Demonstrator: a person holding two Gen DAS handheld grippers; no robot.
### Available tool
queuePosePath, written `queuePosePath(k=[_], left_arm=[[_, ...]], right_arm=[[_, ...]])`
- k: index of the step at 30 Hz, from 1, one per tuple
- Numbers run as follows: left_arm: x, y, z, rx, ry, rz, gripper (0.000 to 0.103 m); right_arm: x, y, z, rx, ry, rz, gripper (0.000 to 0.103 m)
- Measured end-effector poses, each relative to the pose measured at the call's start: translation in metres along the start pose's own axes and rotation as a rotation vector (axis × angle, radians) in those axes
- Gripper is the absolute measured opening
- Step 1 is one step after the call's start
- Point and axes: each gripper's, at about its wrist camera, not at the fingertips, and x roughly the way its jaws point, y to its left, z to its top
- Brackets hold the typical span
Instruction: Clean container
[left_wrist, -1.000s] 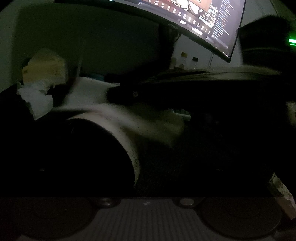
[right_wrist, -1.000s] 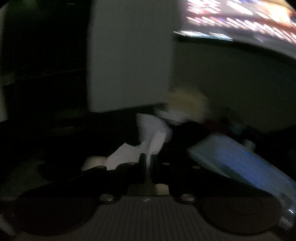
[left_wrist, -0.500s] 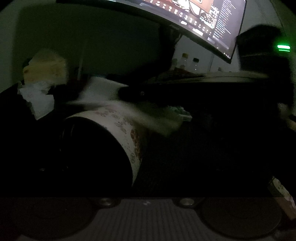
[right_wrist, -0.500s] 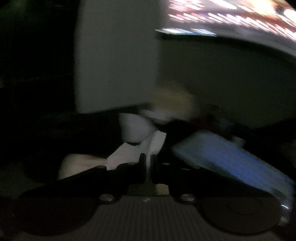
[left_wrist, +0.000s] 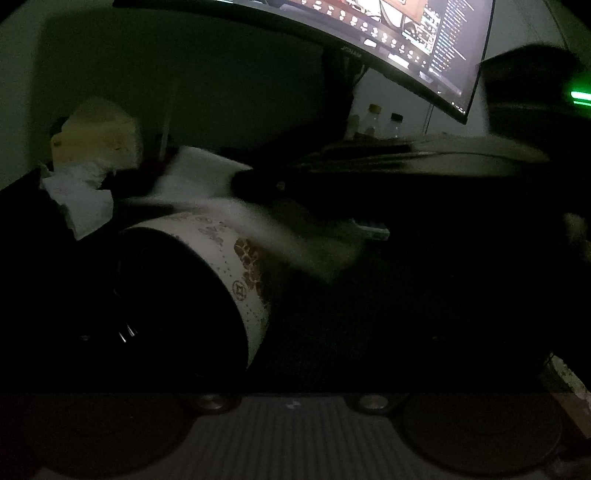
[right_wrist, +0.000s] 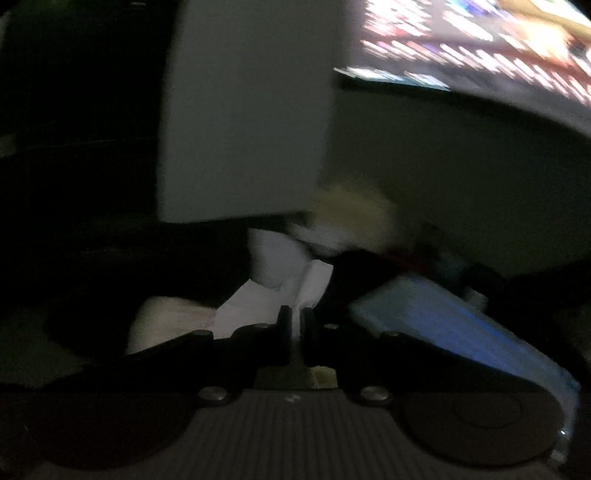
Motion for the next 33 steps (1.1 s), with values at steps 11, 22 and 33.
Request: queuePosePath(k=[11, 22, 33], left_arm=[[0.0, 0.0, -0.001, 0.0, -0.001, 0.003, 0.103], [0.001, -0.009, -0.003, 0.016, -0.012, 0.042, 0.09], [0.008, -0.049, -0.009, 0.103, -0.128, 0.112, 0.009]], right_arm=[[-0.025, 0.032, 0.001, -0.03, -0.048, 0.205, 0.007], [-0.019, -0.07, -0.017, 0.205, 0.005, -0.113, 0.008], [-0.106, -0.069, -0.044, 0.342, -0.057, -0.051, 0.008]])
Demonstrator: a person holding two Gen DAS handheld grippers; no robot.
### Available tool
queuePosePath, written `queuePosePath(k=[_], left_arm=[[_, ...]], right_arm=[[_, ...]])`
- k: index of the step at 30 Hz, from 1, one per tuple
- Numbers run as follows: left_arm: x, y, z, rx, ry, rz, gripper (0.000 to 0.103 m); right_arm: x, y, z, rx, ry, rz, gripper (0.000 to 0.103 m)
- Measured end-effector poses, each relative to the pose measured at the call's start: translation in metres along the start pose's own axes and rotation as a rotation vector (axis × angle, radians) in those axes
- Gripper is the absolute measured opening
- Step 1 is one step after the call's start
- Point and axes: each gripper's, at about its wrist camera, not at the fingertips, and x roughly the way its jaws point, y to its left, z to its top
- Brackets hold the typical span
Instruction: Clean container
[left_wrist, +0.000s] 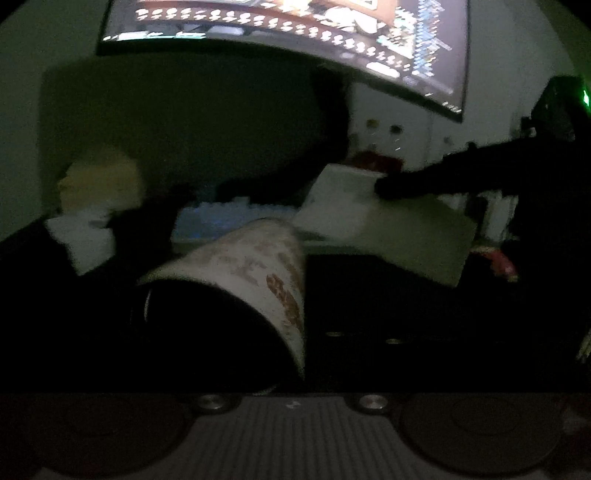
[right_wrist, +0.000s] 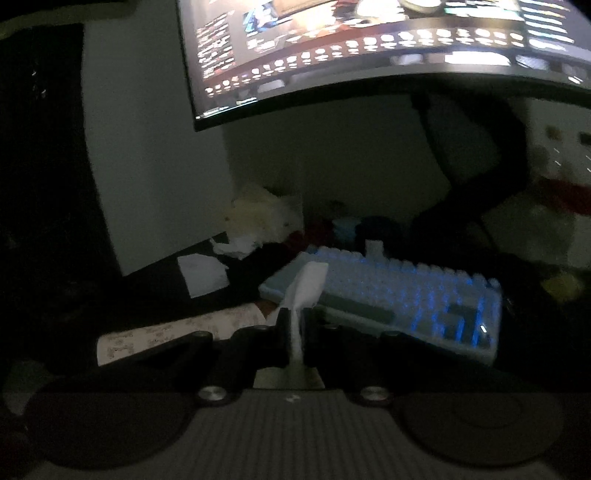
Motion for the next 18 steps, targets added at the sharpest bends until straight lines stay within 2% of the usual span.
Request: queuePosePath(k=[5, 8, 10, 13, 15, 16, 17, 18], left_arm=[[0.022, -0.027, 0.015, -0.034, 0.027, 0.033, 0.009], [0.034, -0.042, 0.019, -0.035, 0.062, 0.08, 0.009], [0.036, -0.051, 0.017, -0.02, 0.081, 0.1, 0.011], [0.034, -0.06, 0.012, 0.004, 0.108, 0.105, 0.019], [0.031, -0.062, 0.009, 0.017, 0.13, 0.091, 0.027], [0.029, -0.064, 0.009, 0.03, 0.135, 0.082, 0.027], [0.027, -0.066, 0.008, 0.04, 0.137, 0.076, 0.027], [0.025, -0.068, 0.007, 0.048, 0.139, 0.071, 0.027]], right_arm=[[-0.004, -0.009, -0.023, 0.121, 0.017, -0.076, 0.009], [-0.004, -0.013, -0.04, 0.216, -0.011, -0.143, 0.011], [-0.003, -0.016, -0.048, 0.271, -0.016, -0.205, 0.011], [0.002, -0.019, -0.052, 0.296, 0.017, -0.239, 0.012], [0.002, -0.02, -0.051, 0.291, 0.032, -0.273, 0.024], [0.002, -0.02, -0.051, 0.289, 0.044, -0.28, 0.041], [0.0, -0.021, -0.051, 0.292, 0.046, -0.284, 0.052], [-0.002, -0.022, -0.051, 0.294, 0.046, -0.291, 0.054]])
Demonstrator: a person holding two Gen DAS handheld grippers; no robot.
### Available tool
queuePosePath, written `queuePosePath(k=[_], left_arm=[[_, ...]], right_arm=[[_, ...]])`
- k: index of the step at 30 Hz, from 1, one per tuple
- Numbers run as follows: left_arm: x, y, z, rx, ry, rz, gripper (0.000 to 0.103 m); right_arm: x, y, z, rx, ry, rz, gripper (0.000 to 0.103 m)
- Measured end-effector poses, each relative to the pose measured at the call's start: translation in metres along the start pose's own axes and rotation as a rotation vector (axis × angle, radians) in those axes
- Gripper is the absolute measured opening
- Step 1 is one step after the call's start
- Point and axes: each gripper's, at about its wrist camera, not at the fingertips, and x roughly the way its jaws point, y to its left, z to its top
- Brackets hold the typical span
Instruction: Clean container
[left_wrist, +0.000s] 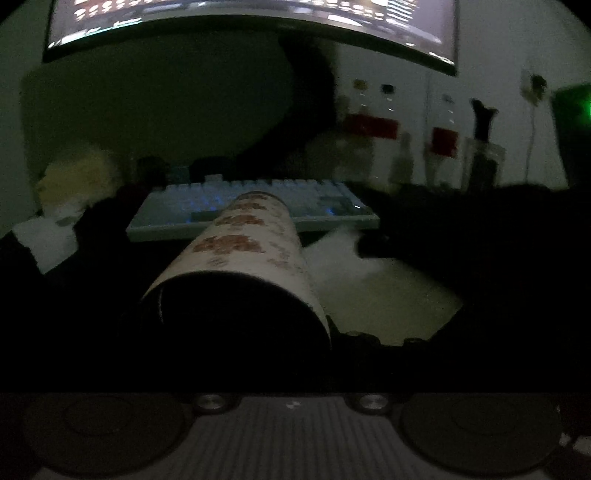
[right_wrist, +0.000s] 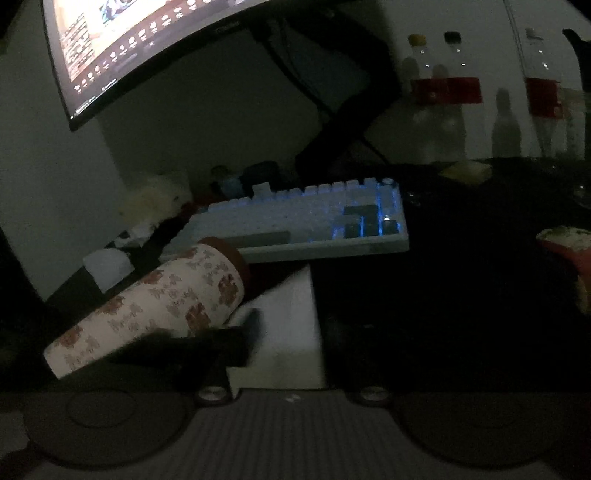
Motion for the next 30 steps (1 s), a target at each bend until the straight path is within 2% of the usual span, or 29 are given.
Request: queuePosePath(k=[4, 6, 8, 11, 14, 19, 20, 21, 24, 26, 28, 30], left_arm=[[-0.006, -0.006, -0.003, 0.032, 0.002, -0.003, 0.027], [-0.008, -0.008, -0.005, 0.04, 0.002, 0.0, 0.027], [-0.011, -0.009, -0.007, 0.048, 0.001, 0.002, 0.027], [-0.013, -0.011, -0.008, 0.054, 0.001, 0.005, 0.027], [-0.013, -0.011, -0.007, 0.047, 0.004, 0.005, 0.027], [-0.017, -0.011, -0.006, 0.037, 0.015, 0.003, 0.029], [-0.017, -0.011, -0.006, 0.039, 0.021, 0.002, 0.037], [-0.018, -0.011, -0.007, 0.036, 0.034, -0.001, 0.054], [-0.025, -0.014, -0.01, 0.047, 0.051, -0.031, 0.079], [-0.029, -0.016, -0.012, 0.07, 0.08, -0.059, 0.087], [-0.034, -0.016, -0.013, 0.085, 0.1, -0.091, 0.087], [-0.039, -0.012, -0.012, 0.073, 0.107, -0.101, 0.096]], right_arm=[[-0.016, -0.001, -0.003, 0.0, -0.03, -0.031, 0.063], [-0.029, 0.0, -0.008, 0.01, -0.064, -0.014, 0.071], [-0.04, 0.004, -0.012, 0.021, -0.083, 0.005, 0.087], [-0.053, 0.014, -0.019, 0.007, -0.127, 0.025, 0.097], [-0.059, 0.023, -0.02, -0.01, -0.149, 0.032, 0.101], [-0.054, 0.026, -0.021, -0.018, -0.083, 0.016, 0.103], [-0.052, 0.025, -0.021, -0.003, -0.063, 0.002, 0.103], [-0.05, 0.024, -0.022, 0.014, -0.043, -0.01, 0.103], [-0.046, 0.02, -0.021, 0.049, 0.014, -0.051, 0.103], [-0.046, 0.023, -0.021, 0.054, 0.043, -0.086, 0.103], [-0.046, 0.025, -0.02, 0.06, 0.072, -0.121, 0.103], [-0.047, 0.026, -0.019, 0.064, 0.101, -0.145, 0.103]])
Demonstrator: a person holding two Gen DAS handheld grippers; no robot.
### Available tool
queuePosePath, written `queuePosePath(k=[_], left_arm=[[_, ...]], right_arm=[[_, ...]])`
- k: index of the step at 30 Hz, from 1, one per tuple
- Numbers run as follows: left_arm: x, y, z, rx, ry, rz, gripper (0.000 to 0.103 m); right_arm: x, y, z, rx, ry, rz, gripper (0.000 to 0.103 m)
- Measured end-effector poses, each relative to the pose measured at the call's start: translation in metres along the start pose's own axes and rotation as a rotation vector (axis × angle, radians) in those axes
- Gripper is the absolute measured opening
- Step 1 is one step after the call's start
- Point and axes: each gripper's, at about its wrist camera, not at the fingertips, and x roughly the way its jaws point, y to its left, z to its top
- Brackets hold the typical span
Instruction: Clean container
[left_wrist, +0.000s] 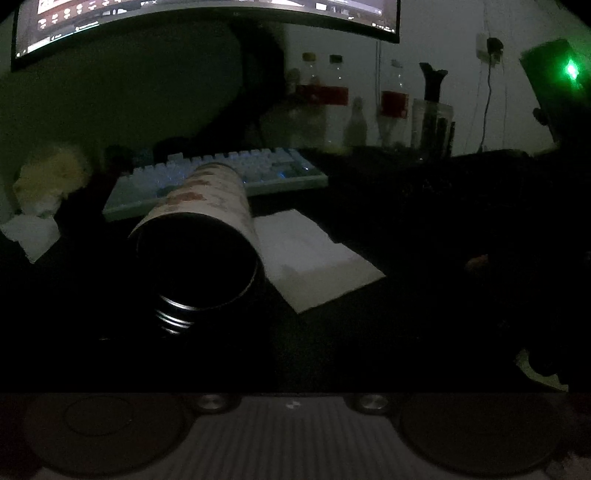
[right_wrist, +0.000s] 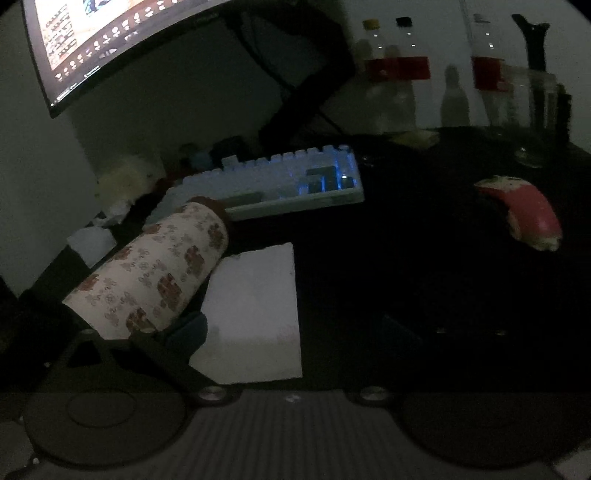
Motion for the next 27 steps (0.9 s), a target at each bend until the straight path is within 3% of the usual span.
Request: queuePosePath(k=[3, 6, 11, 16, 18, 21, 23, 25, 27], left_arm=[[-0.009, 0.011, 0.002, -0.049, 0.014, -0.009, 0.102], [-0.024, 0.024, 0.005, -0.096, 0.004, -0.017, 0.103], [-0.044, 0.04, 0.017, -0.153, 0.002, 0.065, 0.103], [-0.052, 0.046, 0.032, -0.187, 0.019, 0.155, 0.103], [-0.045, 0.043, 0.037, -0.176, 0.07, 0.216, 0.103], [-0.028, 0.04, 0.044, -0.149, 0.22, 0.239, 0.103], [-0.018, 0.04, 0.047, -0.144, 0.3, 0.174, 0.103], [-0.019, 0.043, 0.049, -0.184, 0.271, 0.14, 0.103], [-0.02, 0.047, 0.054, -0.223, 0.273, 0.156, 0.103]], right_arm=[[0.002, 0.001, 0.004, -0.005, 0.109, -0.034, 0.103], [0.0, 0.003, 0.007, -0.048, 0.158, -0.027, 0.103], [-0.021, 0.012, 0.008, -0.064, 0.077, -0.04, 0.103], [-0.023, 0.027, 0.019, -0.081, 0.182, -0.07, 0.103], [-0.02, 0.026, 0.018, -0.037, 0.189, -0.066, 0.103], [-0.01, 0.023, 0.015, 0.009, 0.241, -0.048, 0.103], [-0.009, 0.027, 0.014, -0.01, 0.263, -0.057, 0.103], [-0.009, 0.034, 0.014, -0.049, 0.266, -0.082, 0.103], [-0.011, 0.039, 0.016, -0.072, 0.264, -0.091, 0.103]])
